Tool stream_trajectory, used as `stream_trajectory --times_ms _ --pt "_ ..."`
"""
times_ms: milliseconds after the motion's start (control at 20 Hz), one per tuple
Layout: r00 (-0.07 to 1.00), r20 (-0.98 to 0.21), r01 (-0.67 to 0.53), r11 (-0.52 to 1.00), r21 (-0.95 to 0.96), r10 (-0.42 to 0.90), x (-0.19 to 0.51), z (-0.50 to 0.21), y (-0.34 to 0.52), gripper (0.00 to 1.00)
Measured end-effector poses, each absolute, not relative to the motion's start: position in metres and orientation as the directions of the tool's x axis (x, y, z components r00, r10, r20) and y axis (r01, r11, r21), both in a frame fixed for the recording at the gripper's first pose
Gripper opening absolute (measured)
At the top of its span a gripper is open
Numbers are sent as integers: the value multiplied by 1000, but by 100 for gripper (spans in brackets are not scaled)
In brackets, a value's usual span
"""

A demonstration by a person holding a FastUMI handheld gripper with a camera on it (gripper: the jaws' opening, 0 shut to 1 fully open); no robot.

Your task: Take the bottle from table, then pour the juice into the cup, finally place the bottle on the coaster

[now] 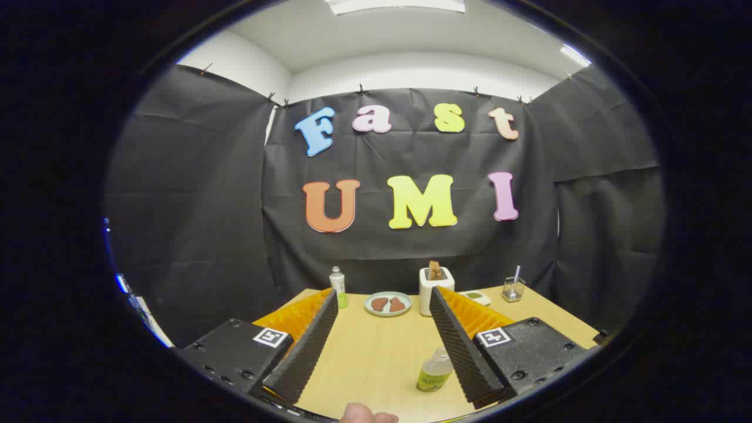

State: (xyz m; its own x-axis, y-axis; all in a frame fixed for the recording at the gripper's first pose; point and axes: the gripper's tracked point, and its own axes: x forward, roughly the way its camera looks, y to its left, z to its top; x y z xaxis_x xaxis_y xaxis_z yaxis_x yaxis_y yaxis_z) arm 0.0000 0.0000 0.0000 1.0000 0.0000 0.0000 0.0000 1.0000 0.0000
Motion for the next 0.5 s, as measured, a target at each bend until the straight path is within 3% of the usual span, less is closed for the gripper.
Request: stream_trajectory --times_ms 500 --pt "999 -2 37 999 -2 -37 7 -3 -10 100"
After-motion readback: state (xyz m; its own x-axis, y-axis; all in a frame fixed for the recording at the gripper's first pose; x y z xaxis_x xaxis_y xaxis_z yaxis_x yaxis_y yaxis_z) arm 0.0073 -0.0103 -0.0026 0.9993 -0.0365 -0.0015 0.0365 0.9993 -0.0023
